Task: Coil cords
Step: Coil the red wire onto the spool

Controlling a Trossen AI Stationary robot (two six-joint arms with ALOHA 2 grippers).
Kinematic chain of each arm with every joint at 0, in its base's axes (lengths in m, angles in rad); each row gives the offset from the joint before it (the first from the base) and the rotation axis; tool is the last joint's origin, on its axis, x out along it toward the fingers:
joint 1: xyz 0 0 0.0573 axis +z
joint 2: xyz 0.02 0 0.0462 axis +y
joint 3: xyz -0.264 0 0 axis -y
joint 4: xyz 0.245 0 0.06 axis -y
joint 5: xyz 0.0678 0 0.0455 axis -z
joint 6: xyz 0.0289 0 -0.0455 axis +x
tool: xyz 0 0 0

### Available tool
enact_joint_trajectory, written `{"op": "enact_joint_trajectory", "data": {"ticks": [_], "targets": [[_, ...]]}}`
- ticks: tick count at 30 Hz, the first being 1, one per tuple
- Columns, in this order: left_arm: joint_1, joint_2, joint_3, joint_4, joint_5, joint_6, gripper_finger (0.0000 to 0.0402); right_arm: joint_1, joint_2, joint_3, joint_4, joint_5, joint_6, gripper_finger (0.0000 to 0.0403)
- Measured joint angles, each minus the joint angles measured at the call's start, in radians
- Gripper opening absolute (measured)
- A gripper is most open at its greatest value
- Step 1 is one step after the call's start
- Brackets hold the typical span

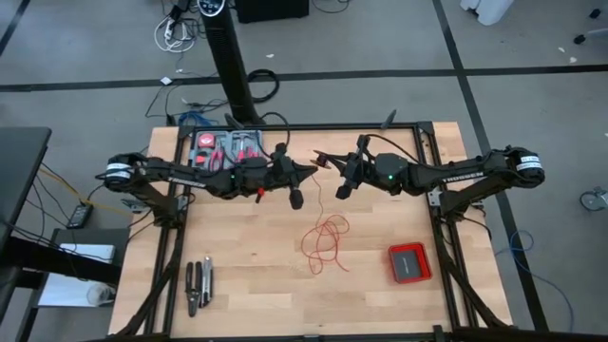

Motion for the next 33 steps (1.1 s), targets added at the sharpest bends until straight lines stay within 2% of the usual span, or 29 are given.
{"op": "enact_joint_trajectory", "data": {"ticks": [7,15,18,22,27,33], "targets": [[0.000,0.112,0.106,0.001,0.032,0.002,0.0000,0.001,0.000,0.000,0.010,0.029,0.008,0.0000],[0.000,0.189,0.145,0.011,0.028,-0.006,0.0003,0.004,0.001,0.000,0.004,0.041,0.008,0.0000],[0.000,0.201,0.145,0.010,0.011,-0.019,0.0020,0.004,0.002,-0.001,-0.005,0.041,0.008,0.0000],[-0.001,0.202,0.144,-0.001,0.015,-0.018,0.0062,0.003,0.001,0.000,0.013,0.048,0.010,0.0000],[-0.001,0.202,0.143,-0.008,0.067,-0.018,0.0106,0.003,0.001,0.000,0.029,0.046,0.009,0.0000],[-0.003,0.202,0.143,-0.002,0.094,-0.023,0.0115,0.005,0.001,0.000,0.035,0.077,0.027,0.0000]]}}
